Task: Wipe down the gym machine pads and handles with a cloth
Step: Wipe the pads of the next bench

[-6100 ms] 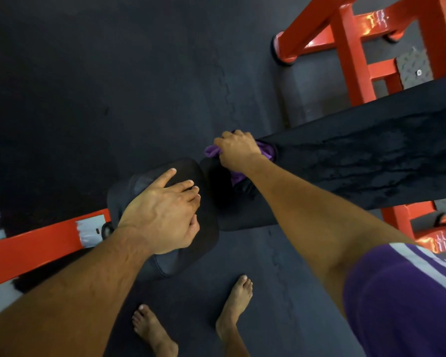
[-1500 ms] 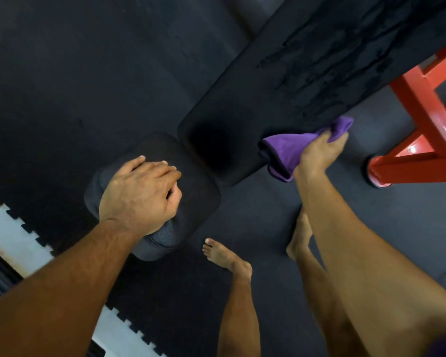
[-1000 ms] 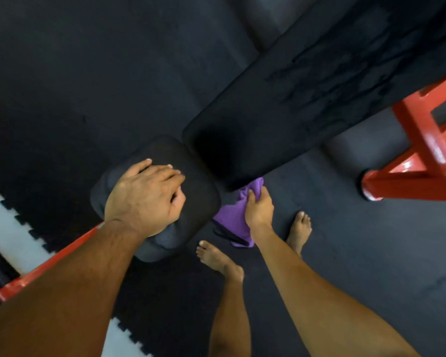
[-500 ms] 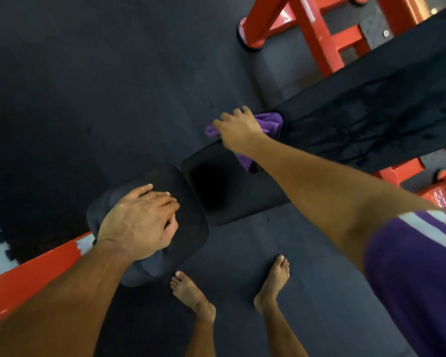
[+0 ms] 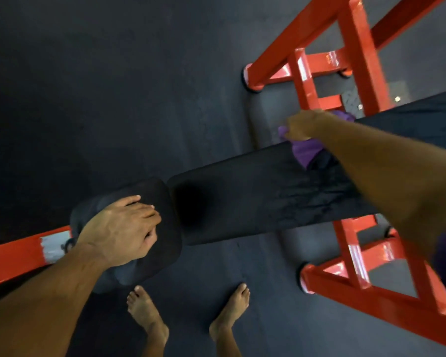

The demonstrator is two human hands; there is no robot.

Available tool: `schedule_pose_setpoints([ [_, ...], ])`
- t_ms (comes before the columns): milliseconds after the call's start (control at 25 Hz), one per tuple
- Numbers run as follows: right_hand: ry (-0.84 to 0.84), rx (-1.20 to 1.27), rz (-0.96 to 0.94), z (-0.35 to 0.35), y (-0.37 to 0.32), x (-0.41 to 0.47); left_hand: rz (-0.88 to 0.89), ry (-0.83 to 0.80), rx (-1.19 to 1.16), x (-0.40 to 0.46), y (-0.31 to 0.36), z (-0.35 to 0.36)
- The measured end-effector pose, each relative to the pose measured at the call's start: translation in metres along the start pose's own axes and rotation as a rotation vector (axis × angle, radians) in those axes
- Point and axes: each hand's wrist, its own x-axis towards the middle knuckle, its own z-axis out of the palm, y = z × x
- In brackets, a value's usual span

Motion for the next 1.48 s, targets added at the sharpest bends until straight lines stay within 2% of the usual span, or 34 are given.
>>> schedule_pose_setpoints([
  [120, -0.080, 0.052, 0.018, 0.005, 0.035, 0.032, -0.010, -0.003, 0.004, 0.002, 0.000, 0.003],
  [240, -0.104, 0.084, -0.111, -0.004, -0.031, 0.008, 0.004, -0.014, -0.001, 0.003, 0.000, 0.005],
  [320, -0.044, 0.054, -0.207, 0.001, -0.084, 0.004, 0.008, -0.020, -0.007, 0.002, 0.000, 0.004],
  [440, -0.007, 0.015, -0.202, 0.008, -0.123, -0.001, 0.014, -0.027, -0.012, 0.003, -0.002, 0.002],
  [560, 0.116, 0.000, -0.100, 0.011, -0.085, -0.017, -0.002, -0.022, -0.008, 0.003, 0.001, 0.002],
  [640, 0.129, 0.013, 0.013, 0.005, -0.040, -0.019, -0.002, -0.029, -0.017, 0.002, 0.000, 0.003],
  [720, 0.084, 0.024, 0.116, -0.001, -0.002, -0.017, 0.001, -0.023, -0.017, 0.003, -0.001, 0.003],
  [800, 0.005, 0.032, 0.133, -0.005, 0.006, -0.008, 0.004, -0.010, -0.008, 0.003, -0.001, 0.003],
  [880, -0.027, 0.037, 0.104, -0.005, -0.023, 0.003, 0.009, -0.018, -0.017, 0.003, -0.001, 0.004],
  [1000, -0.050, 0.064, -0.044, 0.002, -0.107, 0.006, 0.002, -0.035, -0.004, 0.003, -0.001, 0.002],
  [1120, 0.100, 0.133, -0.146, 0.010, -0.168, -0.009, 0.008, -0.038, -0.012, 0.002, 0.000, 0.006],
  [1200, 0.251, 0.310, -0.124, 0.022, -0.189, -0.029, -0.006, -0.045, 0.003, 0.003, 0.001, 0.003],
  [1360, 0.461, 1.004, -0.002, 0.082, -0.222, -0.102, -0.018, -0.130, 0.043, 0.007, 0.005, -0.006],
  [1400, 0.500, 1.232, 0.104, 0.106, -0.232, -0.122, -0.026, -0.157, 0.071, 0.009, 0.006, -0.008],
  [1480, 0.519, 1.684, 0.505, 0.154, -0.250, -0.165, -0.017, -0.239, 0.161, 0.011, 0.006, -0.007],
])
